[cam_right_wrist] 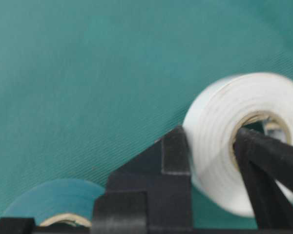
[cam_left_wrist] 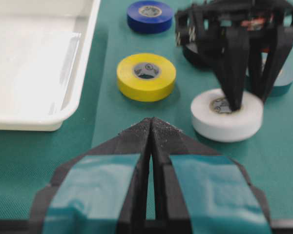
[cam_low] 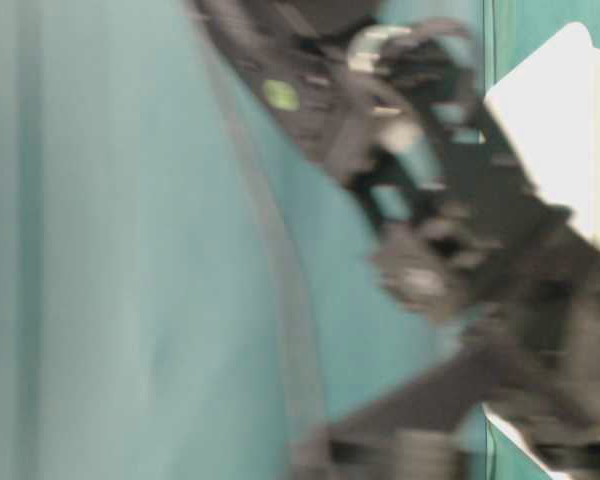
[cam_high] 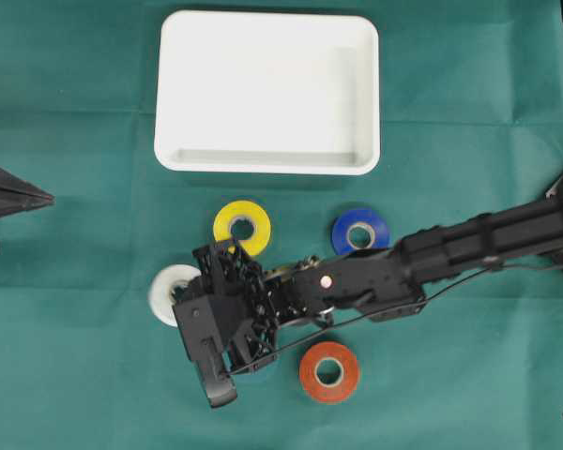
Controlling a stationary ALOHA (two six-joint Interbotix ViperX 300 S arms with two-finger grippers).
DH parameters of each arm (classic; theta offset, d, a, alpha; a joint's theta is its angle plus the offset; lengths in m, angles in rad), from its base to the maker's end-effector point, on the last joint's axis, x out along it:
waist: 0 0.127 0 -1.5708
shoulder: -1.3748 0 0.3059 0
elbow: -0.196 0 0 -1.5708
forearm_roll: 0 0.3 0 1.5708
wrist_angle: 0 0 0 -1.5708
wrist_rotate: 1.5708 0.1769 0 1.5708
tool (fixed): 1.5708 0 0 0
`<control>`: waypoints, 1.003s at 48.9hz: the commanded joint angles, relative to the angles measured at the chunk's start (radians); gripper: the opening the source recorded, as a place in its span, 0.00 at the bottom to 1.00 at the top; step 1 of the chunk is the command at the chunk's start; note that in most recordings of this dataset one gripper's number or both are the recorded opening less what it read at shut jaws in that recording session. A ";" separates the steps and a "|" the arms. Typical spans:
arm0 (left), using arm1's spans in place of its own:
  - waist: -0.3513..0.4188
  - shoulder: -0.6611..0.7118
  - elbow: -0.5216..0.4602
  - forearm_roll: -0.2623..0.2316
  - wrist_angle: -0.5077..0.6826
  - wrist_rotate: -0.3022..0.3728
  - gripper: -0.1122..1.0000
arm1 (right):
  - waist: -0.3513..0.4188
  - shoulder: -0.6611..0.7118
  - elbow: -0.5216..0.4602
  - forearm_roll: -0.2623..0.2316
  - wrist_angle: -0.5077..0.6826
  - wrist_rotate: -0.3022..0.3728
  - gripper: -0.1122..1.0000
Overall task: Put the tape into the white case with the right arm.
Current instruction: 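Lift the white tape and carry it into the white tray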
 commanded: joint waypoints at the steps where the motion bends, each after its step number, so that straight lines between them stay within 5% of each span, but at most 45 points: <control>1: -0.003 0.008 -0.011 0.003 -0.005 0.000 0.10 | 0.002 -0.092 -0.018 -0.003 0.015 0.002 0.13; 21: -0.003 0.008 -0.011 0.003 -0.005 0.000 0.10 | -0.023 -0.132 -0.018 -0.005 0.051 0.003 0.13; 33: -0.003 0.008 -0.011 0.002 -0.005 0.000 0.10 | -0.106 -0.133 -0.018 -0.011 0.075 0.002 0.13; 49: -0.003 0.008 -0.011 0.002 -0.005 0.000 0.10 | -0.245 -0.137 -0.018 -0.089 0.077 0.002 0.13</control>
